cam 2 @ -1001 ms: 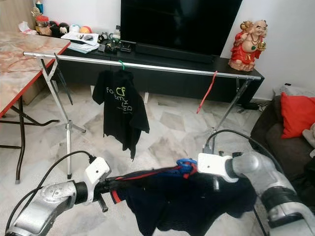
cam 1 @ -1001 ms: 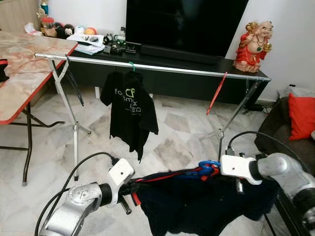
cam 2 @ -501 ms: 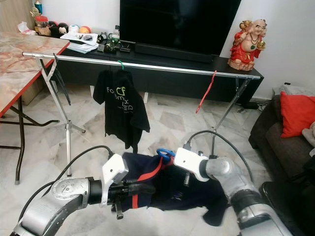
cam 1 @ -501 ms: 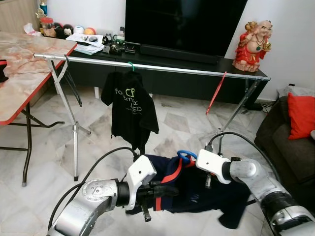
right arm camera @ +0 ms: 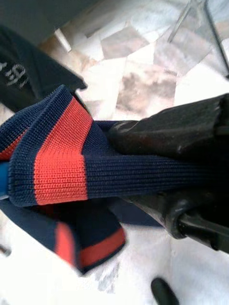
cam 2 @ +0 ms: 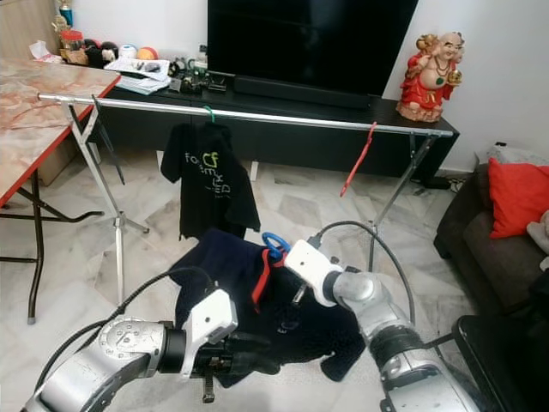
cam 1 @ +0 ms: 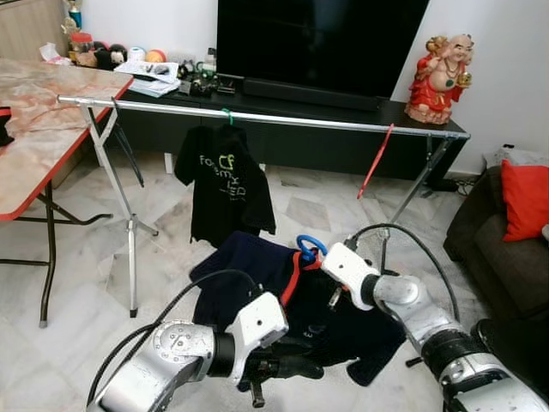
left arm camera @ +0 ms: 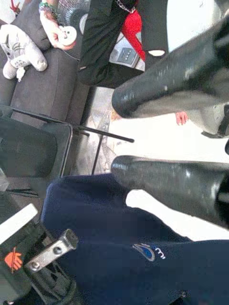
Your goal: Hang hanger
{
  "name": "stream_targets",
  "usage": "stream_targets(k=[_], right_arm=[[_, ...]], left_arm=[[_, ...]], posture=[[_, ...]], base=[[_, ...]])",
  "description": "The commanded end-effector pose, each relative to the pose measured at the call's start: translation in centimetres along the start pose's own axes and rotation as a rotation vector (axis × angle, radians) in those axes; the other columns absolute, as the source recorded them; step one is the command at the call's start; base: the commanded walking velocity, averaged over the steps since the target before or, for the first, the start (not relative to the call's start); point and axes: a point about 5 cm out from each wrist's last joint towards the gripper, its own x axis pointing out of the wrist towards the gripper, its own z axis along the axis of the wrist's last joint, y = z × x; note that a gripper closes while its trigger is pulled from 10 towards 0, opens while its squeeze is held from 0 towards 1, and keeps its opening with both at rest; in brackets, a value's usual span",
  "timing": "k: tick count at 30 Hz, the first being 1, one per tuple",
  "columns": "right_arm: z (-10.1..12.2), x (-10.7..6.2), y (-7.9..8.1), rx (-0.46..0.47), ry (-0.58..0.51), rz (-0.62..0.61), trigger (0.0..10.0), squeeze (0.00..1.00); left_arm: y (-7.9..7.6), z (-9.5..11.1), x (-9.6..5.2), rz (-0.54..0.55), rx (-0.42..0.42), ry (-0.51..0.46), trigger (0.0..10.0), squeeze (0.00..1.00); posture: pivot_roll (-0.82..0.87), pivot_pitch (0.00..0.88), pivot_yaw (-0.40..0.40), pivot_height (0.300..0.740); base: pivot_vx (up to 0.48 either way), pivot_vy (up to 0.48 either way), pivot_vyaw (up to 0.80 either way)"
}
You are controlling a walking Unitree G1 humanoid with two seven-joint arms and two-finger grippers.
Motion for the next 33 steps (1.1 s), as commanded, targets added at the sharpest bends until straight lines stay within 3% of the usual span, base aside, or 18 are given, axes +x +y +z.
stream_targets(k=[1, 5, 11, 12, 16, 24, 33], right_arm=[[0.5, -0.3, -0.4, -0.016, -0.032, 0.028, 0.0, 0.0], [0.0, -0.7, 0.7, -0.129, -0.059, 0.17, 0.0, 0.0], [-0.8, -1.2, 1.5, -0.182, -0.033, 0.292, 0.0, 0.0], [-1.4, -1.6, 1.9, -0.225, -0.007, 0.378, 0.0, 0.0], [-2.0, -2.2, 2.3, -0.274, 0.018, 0.495, 0.0, 0.0], [-1.5, -2.1, 3.1, -0.302, -0.028, 0.574, 0.0, 0.0], [-1.1, -1.7, 3.7, -0.311, -0.062, 0.59, 0.0, 0.0]], left_arm=[[0.8, -0.1, -1.0, 0.074, 0.016, 0.018, 10.0, 1.0], [2.1, -0.8, -3.2, 0.173, 0.029, 0.063, 10.0, 1.0], [2.6, -1.0, -4.0, 0.193, 0.045, 0.095, 10.0, 1.0], [3.3, -1.0, -4.8, 0.238, 0.061, 0.113, 10.0, 1.0], [3.9, -2.0, -5.6, 0.277, 0.078, 0.19, 10.0, 1.0], [4.1, -2.3, -5.2, 0.287, 0.063, 0.173, 10.0, 1.0], [2.2, -3.0, -2.9, 0.099, 0.012, 0.176, 10.0, 1.0]], posture=[[0.23, 0.0, -0.126, 0.74], [0.23, 0.0, -0.125, 0.74], [0.24, 0.0, -0.132, 0.74], [0.24, 0.0, -0.142, 0.74], [0.25, 0.0, -0.15, 0.74], [0.24, 0.0, -0.155, 0.74], [0.23, 0.0, -0.155, 0.74]], base=[[0.0, 0.0, 0.0], [0.0, 0.0, 0.0], [0.0, 0.0, 0.0], [0.0, 0.0, 0.0], [0.0, 0.0, 0.0], [0.0, 0.0, 0.0], [0.0, 0.0, 0.0]])
